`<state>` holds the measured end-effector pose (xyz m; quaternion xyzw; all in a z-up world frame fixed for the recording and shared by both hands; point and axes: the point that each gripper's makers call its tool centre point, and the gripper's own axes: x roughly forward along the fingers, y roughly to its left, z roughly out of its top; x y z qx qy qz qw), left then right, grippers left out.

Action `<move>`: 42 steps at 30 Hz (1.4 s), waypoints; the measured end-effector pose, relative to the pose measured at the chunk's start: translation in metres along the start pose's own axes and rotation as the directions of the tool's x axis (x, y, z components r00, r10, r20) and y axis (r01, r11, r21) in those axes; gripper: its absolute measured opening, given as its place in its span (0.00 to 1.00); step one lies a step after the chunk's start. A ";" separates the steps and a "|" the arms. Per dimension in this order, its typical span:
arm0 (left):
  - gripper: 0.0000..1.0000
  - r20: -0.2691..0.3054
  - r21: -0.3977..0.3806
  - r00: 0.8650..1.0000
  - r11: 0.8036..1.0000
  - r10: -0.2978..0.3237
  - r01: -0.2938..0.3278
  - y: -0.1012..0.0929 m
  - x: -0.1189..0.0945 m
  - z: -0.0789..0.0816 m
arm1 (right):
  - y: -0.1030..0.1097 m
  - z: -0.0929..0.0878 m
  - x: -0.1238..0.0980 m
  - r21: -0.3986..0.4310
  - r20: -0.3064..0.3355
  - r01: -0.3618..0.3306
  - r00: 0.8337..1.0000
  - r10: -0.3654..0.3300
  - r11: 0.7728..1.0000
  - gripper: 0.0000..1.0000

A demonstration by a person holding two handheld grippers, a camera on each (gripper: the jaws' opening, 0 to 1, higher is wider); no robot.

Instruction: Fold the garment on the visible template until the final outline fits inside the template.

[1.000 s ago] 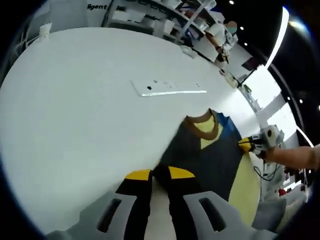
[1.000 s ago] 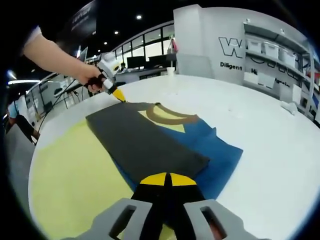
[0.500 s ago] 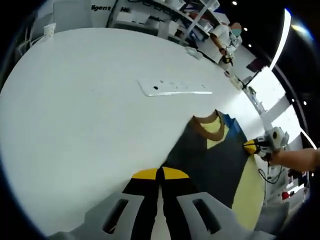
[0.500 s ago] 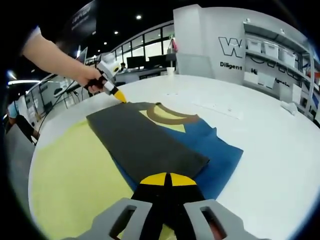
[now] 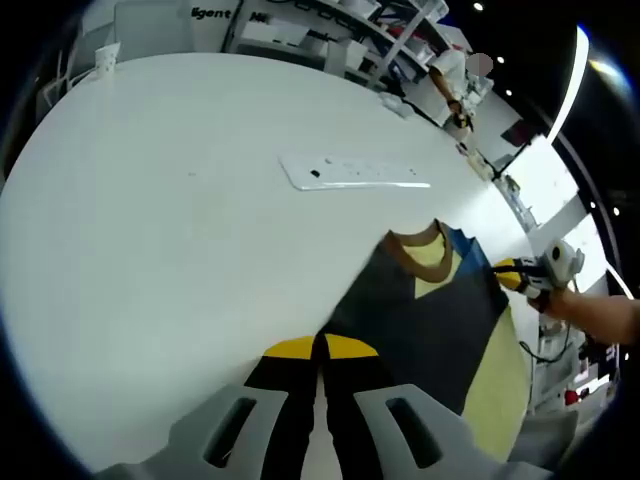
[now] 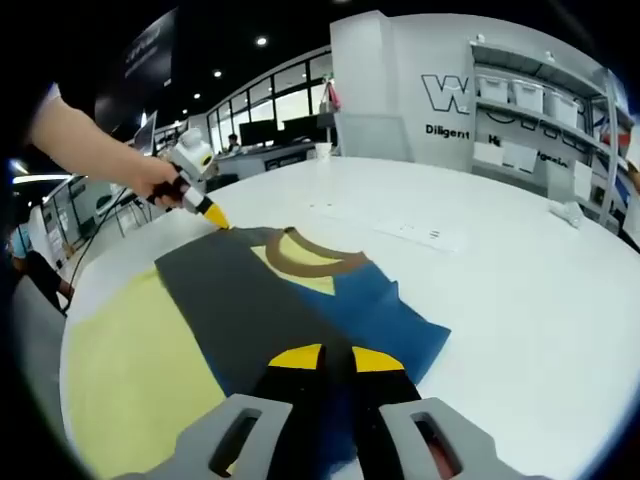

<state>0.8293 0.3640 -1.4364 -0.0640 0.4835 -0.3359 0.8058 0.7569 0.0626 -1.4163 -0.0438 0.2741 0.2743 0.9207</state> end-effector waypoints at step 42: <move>0.00 0.085 -0.093 0.994 0.994 0.069 -0.061 0.011 -0.006 -0.005 | -0.060 -0.011 0.017 0.123 -0.115 0.210 0.974 -0.196 0.970 0.00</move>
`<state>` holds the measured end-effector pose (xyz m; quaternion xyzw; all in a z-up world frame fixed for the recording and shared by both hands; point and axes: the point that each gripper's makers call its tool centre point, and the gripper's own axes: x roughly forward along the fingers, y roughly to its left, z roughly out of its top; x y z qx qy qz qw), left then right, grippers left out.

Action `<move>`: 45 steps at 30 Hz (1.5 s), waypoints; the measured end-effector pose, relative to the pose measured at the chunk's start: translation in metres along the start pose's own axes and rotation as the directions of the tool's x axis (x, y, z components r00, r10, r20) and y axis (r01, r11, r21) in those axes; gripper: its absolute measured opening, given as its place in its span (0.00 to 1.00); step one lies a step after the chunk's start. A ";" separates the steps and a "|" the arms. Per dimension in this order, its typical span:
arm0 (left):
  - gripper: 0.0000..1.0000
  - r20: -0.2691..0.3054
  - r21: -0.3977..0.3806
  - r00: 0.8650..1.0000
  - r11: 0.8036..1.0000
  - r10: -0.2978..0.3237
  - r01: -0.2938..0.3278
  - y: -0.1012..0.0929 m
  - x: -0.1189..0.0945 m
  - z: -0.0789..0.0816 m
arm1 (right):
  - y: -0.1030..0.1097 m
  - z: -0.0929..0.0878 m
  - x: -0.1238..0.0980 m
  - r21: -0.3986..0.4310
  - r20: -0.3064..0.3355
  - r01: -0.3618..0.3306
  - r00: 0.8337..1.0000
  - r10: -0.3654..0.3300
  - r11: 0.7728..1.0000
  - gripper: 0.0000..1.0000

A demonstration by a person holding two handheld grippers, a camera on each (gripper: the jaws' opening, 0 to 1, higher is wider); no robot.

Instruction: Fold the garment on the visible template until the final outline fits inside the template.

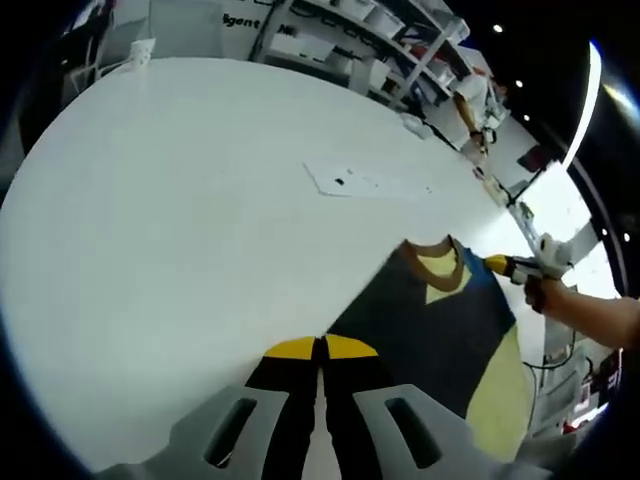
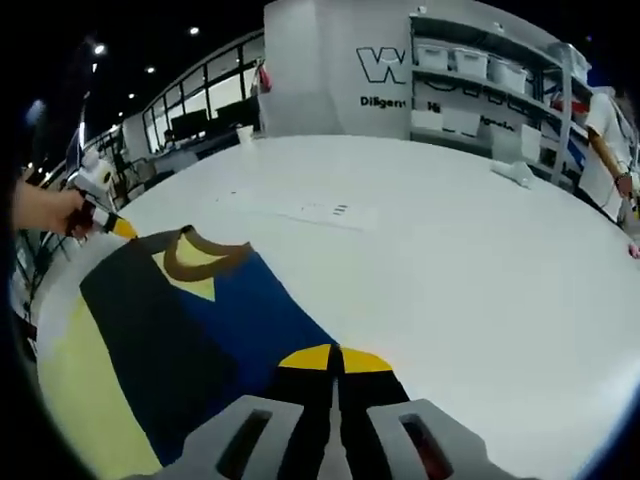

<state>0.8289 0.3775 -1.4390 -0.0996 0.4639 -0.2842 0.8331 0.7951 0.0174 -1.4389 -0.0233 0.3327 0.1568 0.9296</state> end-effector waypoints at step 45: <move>0.05 -0.038 -0.088 0.992 0.989 -0.120 0.117 -0.062 -0.047 -0.103 | 0.057 -0.078 -0.085 0.038 -0.026 -0.167 0.985 0.168 0.985 0.04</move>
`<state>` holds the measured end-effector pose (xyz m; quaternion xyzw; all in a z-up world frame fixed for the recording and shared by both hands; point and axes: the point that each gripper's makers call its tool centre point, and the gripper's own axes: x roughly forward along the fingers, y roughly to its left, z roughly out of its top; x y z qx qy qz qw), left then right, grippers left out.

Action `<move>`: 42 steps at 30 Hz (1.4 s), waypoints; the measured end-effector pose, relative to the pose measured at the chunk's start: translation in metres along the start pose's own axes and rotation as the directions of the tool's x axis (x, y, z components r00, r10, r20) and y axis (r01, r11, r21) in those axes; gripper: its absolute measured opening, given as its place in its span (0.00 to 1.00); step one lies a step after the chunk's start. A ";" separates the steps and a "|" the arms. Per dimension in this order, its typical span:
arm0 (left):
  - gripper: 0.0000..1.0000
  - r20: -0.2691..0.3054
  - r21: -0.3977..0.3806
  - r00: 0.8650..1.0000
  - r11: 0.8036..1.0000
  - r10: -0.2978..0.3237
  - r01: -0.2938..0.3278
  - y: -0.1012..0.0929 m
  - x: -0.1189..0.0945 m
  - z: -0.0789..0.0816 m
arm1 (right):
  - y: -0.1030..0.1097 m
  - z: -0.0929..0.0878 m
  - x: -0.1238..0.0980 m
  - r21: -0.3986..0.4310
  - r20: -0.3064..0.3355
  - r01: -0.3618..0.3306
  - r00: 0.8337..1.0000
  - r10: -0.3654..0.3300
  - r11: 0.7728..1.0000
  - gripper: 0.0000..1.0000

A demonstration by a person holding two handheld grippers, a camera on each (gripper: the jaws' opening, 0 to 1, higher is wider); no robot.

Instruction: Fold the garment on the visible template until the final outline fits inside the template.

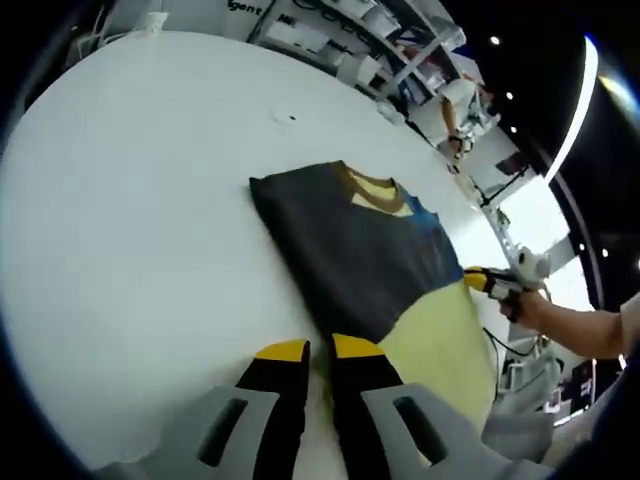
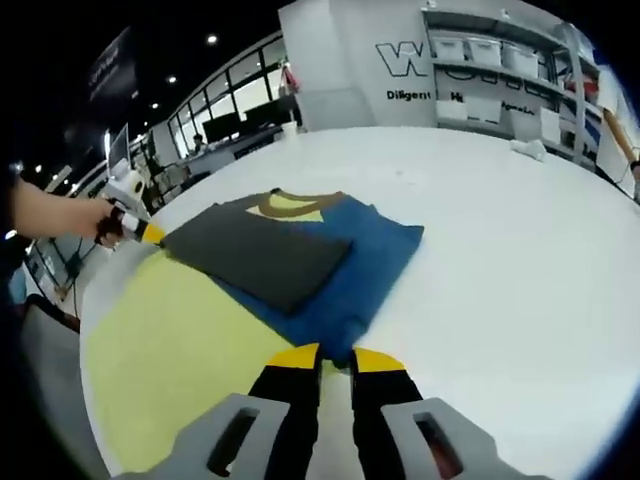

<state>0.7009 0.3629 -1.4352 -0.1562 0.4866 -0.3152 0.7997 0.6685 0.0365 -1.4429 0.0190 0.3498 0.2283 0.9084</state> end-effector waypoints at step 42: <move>0.00 0.059 -0.195 0.998 0.980 -0.036 0.047 0.011 -0.008 -0.003 | -0.005 0.003 -0.004 0.029 -0.022 -0.006 1.000 0.007 1.000 0.00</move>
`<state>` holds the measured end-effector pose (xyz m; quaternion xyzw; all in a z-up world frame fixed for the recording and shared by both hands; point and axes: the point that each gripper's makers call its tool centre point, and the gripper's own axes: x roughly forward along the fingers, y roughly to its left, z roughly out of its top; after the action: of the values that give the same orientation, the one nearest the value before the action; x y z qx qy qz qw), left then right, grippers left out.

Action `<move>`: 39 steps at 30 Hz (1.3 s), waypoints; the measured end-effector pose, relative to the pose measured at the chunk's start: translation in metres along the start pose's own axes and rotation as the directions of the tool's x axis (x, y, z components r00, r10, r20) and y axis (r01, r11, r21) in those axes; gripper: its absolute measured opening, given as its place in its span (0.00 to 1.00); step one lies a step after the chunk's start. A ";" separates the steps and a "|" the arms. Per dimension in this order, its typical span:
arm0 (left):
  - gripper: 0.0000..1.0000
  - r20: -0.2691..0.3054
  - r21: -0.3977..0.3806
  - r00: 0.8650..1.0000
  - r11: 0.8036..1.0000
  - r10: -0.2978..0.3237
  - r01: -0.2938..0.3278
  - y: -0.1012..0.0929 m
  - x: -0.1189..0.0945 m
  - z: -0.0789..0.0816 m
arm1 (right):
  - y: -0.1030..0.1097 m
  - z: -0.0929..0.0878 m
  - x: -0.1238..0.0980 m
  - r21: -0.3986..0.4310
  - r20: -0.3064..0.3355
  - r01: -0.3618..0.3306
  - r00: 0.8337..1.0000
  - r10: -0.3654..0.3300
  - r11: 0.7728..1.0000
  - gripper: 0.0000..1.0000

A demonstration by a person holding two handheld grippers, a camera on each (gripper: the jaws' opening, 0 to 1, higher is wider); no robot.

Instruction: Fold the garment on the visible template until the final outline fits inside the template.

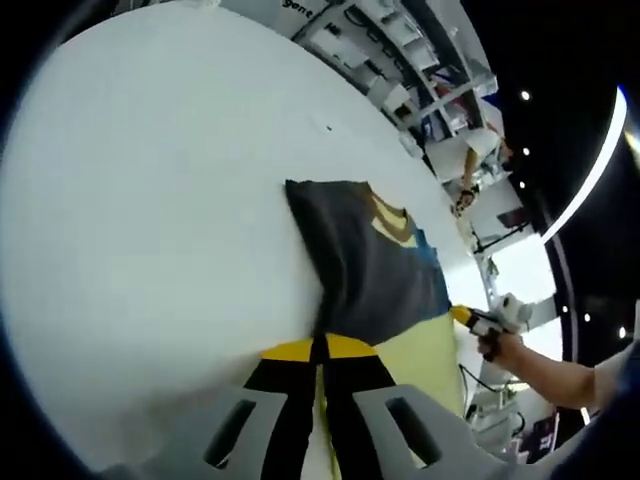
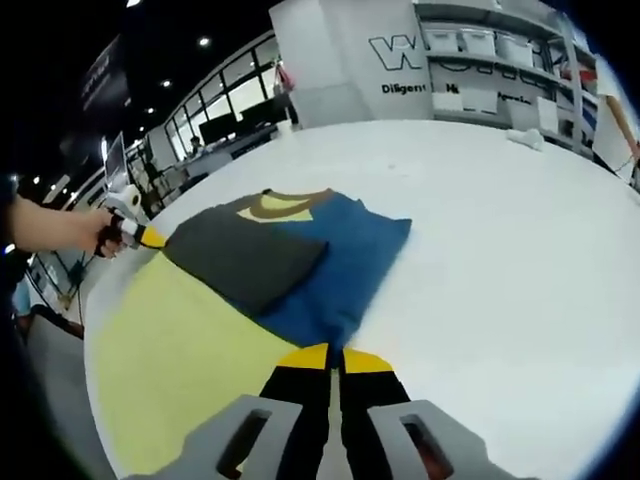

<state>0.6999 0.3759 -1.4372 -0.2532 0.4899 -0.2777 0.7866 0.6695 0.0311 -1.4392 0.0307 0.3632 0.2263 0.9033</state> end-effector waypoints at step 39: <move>0.04 0.044 -0.107 0.999 0.994 -0.018 0.023 -0.006 0.015 0.027 | -0.013 0.014 0.014 0.138 -0.038 -0.001 0.999 0.007 0.990 0.00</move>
<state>0.7290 0.3644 -1.4318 -0.3063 0.4846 -0.2534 0.7792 0.6926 0.0266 -1.4412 0.0892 0.3953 0.2030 0.8914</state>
